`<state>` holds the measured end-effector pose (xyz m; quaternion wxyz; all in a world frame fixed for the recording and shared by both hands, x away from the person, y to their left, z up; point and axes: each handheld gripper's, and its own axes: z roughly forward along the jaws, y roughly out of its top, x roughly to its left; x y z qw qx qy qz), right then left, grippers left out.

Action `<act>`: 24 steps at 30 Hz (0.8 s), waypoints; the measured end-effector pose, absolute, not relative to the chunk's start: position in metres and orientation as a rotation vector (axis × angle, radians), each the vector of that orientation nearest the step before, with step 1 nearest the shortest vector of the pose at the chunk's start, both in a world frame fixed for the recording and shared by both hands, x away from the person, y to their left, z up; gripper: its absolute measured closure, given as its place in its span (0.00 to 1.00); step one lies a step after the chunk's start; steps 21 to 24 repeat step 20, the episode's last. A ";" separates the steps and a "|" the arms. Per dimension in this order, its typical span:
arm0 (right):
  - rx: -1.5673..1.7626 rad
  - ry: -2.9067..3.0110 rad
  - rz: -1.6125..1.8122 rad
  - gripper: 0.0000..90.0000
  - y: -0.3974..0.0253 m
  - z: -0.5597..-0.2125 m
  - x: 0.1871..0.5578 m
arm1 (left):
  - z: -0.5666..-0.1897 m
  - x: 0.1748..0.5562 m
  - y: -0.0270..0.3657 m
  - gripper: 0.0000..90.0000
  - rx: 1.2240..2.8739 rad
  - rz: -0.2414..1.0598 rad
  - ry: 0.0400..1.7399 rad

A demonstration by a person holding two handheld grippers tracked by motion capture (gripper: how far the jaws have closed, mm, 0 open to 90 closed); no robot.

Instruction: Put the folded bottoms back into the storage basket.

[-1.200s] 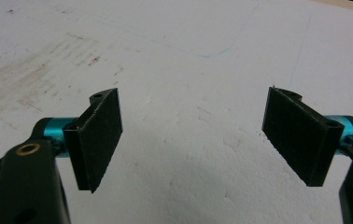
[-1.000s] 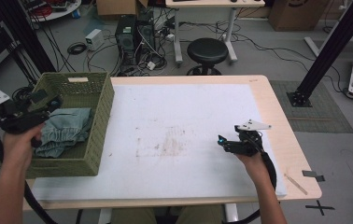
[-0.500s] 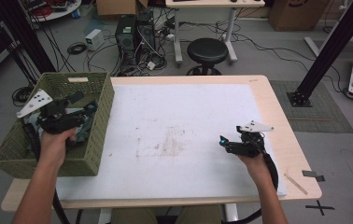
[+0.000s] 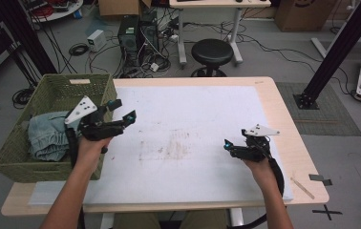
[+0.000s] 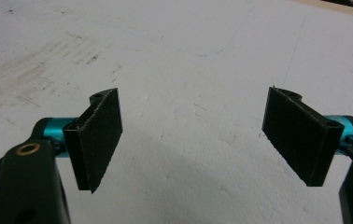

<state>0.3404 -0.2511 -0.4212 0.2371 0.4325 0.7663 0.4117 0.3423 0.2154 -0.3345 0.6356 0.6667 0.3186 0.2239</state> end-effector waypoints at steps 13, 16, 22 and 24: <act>1.194 2.082 1.149 0.23 -0.255 -0.424 0.337 | -0.370 0.350 0.159 0.27 1.600 0.435 0.687; 1.193 2.083 1.147 0.23 -0.256 -0.424 0.337 | -0.379 0.352 0.156 0.27 1.611 0.417 0.697; 1.196 2.080 1.152 0.23 -0.256 -0.424 0.337 | -0.385 0.352 0.152 0.27 1.615 0.412 0.698; 1.196 2.080 1.152 0.23 -0.256 -0.424 0.337 | -0.385 0.352 0.152 0.27 1.615 0.412 0.698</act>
